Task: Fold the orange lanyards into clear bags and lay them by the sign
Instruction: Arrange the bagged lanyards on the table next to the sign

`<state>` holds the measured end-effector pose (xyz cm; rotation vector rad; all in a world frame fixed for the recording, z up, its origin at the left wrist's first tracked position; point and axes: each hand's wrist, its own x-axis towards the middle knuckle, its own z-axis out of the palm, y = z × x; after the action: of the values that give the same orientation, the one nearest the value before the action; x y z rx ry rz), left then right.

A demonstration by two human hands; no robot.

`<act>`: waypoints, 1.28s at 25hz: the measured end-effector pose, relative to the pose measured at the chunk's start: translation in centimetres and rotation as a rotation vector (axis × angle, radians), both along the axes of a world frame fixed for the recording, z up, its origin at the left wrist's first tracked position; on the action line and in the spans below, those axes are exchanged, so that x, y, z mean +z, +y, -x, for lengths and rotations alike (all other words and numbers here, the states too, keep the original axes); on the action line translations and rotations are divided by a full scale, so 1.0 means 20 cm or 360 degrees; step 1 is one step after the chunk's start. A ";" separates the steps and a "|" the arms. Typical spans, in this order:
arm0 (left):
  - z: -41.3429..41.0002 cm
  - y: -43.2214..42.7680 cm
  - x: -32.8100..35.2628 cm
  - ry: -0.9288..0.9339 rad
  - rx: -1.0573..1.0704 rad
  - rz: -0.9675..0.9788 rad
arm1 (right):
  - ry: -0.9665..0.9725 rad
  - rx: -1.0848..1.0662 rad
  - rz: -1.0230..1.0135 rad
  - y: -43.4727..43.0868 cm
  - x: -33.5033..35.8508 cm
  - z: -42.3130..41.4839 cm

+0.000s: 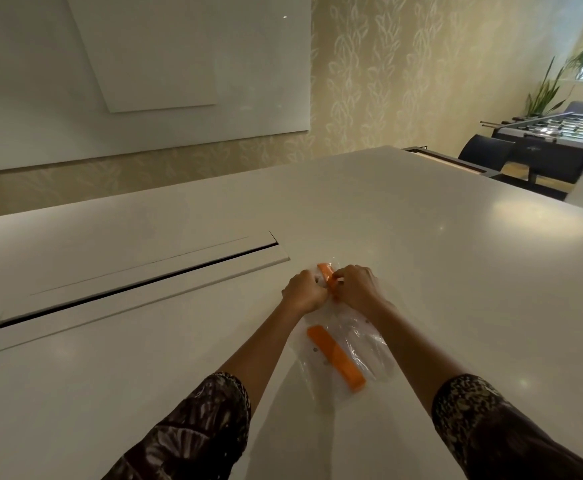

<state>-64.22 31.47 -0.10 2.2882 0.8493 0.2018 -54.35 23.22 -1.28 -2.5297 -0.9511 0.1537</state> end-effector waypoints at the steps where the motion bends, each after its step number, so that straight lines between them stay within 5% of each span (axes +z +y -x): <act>1: 0.02 0.01 0.00 -0.0007 0.0025 -0.0003 | 0.0034 0.0008 -0.0020 0.02 0.01 0.01; 12: 0.49 0.31 0.05 -0.0208 0.0409 0.0144 | 0.0196 0.0279 -0.0183 0.42 0.07 0.38; 32: 2.04 0.82 0.00 -0.0348 0.1257 0.0293 | 0.0443 0.1003 -0.0219 1.20 0.02 1.82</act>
<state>-104.99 47.96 -0.16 1.6215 1.5370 0.6722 -90.78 47.16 -0.81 -1.9409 -1.5399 0.5853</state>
